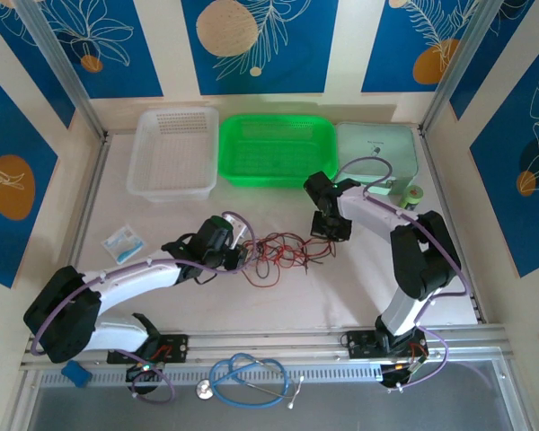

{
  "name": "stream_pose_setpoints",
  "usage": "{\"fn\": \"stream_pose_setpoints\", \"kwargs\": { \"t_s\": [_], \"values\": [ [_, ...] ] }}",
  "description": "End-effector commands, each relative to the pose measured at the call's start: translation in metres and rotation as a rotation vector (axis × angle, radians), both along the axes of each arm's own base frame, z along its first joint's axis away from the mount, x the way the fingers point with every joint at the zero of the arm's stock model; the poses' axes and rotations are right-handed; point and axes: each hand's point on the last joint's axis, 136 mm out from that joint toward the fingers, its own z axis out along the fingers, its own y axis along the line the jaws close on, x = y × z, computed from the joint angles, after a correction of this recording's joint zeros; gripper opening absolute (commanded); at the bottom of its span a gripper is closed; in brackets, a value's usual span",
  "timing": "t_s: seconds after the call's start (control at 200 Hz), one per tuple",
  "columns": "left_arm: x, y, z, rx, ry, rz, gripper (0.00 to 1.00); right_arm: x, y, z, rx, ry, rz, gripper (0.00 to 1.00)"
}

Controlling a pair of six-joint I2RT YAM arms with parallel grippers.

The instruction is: Untangle the cables

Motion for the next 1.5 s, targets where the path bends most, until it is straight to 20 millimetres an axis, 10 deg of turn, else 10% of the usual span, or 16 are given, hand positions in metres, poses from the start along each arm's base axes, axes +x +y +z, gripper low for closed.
{"fn": "stream_pose_setpoints", "kwargs": {
  "t_s": [0.0, 0.35, 0.68, 0.97, 1.115, 1.175, 1.491],
  "values": [
    [0.003, -0.007, 0.012, -0.041, 0.0, -0.021, 0.26, -0.008, -0.012, 0.01, -0.032, -0.01, -0.005, 0.07],
    [-0.007, -0.013, 0.049, -0.116, -0.018, -0.072, 0.54, -0.035, 0.044, 0.087, 0.254, -0.143, 0.12, 0.65],
    [-0.006, -0.039, 0.026, -0.04, 0.054, -0.176, 0.68, -0.032, 0.104, 0.066, 0.388, -0.063, 0.226, 0.68],
    [0.036, -0.021, -0.022, 0.148, 0.02, 0.008, 0.59, -0.021, 0.104, -0.014, 0.246, 0.098, 0.184, 0.58],
    [0.04, 0.0, -0.035, 0.227, 0.003, 0.088, 0.19, -0.029, 0.082, -0.047, 0.134, 0.18, 0.142, 0.39],
    [0.04, 0.012, -0.037, 0.263, -0.008, 0.119, 0.0, -0.031, 0.069, -0.051, 0.086, 0.187, 0.127, 0.3],
    [0.046, 0.067, 0.012, 0.354, -0.198, 0.271, 0.0, -0.028, 0.03, -0.018, -0.019, 0.105, 0.148, 0.0]
  ]
}}
